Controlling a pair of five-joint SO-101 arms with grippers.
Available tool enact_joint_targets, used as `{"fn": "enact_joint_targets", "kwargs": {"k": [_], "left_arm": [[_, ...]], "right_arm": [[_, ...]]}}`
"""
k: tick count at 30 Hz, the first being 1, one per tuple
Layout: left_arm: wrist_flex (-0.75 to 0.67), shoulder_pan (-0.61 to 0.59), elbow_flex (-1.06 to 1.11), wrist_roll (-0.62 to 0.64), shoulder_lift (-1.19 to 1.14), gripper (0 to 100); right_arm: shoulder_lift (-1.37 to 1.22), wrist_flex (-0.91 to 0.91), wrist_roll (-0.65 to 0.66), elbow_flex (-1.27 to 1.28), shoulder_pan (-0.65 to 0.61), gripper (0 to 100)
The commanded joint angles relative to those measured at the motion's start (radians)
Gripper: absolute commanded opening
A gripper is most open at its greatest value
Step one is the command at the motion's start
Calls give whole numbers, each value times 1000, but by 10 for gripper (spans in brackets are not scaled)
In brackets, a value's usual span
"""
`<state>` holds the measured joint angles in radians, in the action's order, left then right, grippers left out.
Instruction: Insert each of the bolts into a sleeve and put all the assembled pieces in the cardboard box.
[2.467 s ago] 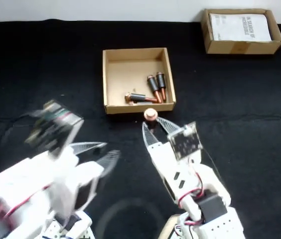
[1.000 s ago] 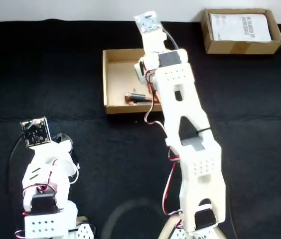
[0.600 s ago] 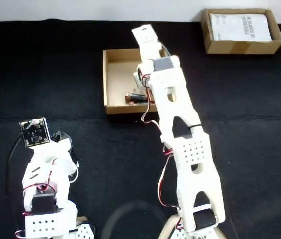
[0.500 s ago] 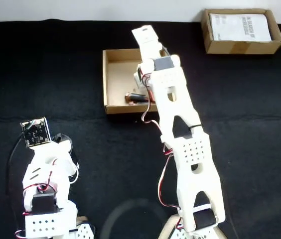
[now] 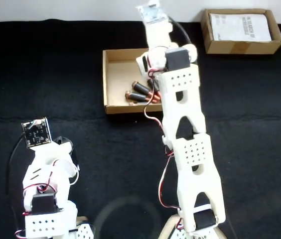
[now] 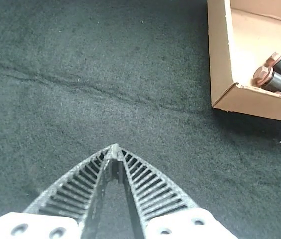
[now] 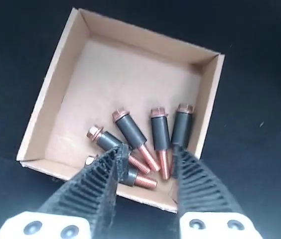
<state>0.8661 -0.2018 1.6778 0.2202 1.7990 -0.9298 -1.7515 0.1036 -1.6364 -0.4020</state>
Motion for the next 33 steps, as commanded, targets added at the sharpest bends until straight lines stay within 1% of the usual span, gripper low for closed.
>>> {"fn": "enact_joint_targets", "kwargs": {"k": [1,5,10,18,23,25,27,30,33], "left_arm": [[20,2,18,-2,5,9],[66,39,18,-5,5,9],[75,48,18,-5,7,9],[75,48,18,-6,7,9],[75,50,18,-2,7,9],[75,50,18,-2,7,9],[92,50,18,-2,7,9],[172,50,18,-2,7,9],[216,50,18,-5,7,9]], "right_arm": [[197,-16,3,-67,5,77],[473,-16,3,150,-21,77],[869,-15,3,552,-67,77],[1431,-13,3,1239,-61,74],[1735,-10,2,1652,-61,72],[1844,-7,2,1793,-59,47],[1939,25,2,1917,-59,5],[2063,113,2,2104,-16,8],[2157,245,3,2287,54,8]]}}
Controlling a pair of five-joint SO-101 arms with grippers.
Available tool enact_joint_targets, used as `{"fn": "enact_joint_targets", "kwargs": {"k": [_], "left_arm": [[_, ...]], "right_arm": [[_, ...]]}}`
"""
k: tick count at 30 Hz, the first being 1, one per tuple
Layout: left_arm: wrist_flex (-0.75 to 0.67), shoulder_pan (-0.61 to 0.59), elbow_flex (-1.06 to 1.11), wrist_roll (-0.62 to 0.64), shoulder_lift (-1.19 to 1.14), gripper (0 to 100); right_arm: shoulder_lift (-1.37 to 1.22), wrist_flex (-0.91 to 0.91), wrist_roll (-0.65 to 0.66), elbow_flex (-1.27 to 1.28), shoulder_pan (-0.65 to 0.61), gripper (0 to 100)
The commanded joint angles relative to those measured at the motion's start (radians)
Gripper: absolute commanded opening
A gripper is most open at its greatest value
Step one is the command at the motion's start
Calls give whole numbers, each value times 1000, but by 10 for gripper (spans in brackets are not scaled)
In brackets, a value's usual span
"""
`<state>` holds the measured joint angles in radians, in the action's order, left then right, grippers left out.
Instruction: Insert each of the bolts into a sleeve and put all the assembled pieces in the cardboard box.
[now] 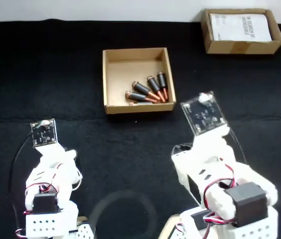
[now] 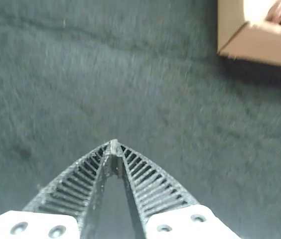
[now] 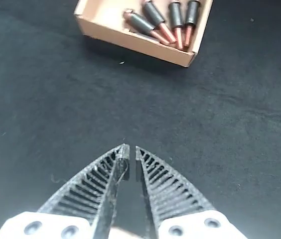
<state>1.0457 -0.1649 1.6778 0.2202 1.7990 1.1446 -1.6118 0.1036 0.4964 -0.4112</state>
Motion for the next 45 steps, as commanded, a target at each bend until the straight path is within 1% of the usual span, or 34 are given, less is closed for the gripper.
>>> {"fn": "enact_joint_targets", "kwargs": {"k": [1,6,8,10,16,23,26,29,45], "left_arm": [[49,13,18,-5,7,9],[115,13,18,-6,7,9],[144,13,18,-6,7,9],[180,10,18,-6,7,9],[273,8,18,-5,8,12],[275,8,18,-5,8,10],[275,8,18,-5,8,10],[275,8,18,-5,8,10],[275,8,18,-5,8,10]], "right_arm": [[108,154,6,222,90,8],[171,440,9,595,234,8],[176,527,9,728,259,8],[176,568,9,832,263,8],[177,568,3,998,263,8],[177,567,3,1112,265,8],[177,567,3,1155,288,8],[177,567,3,1176,311,8],[177,565,8,1204,311,8]]}}
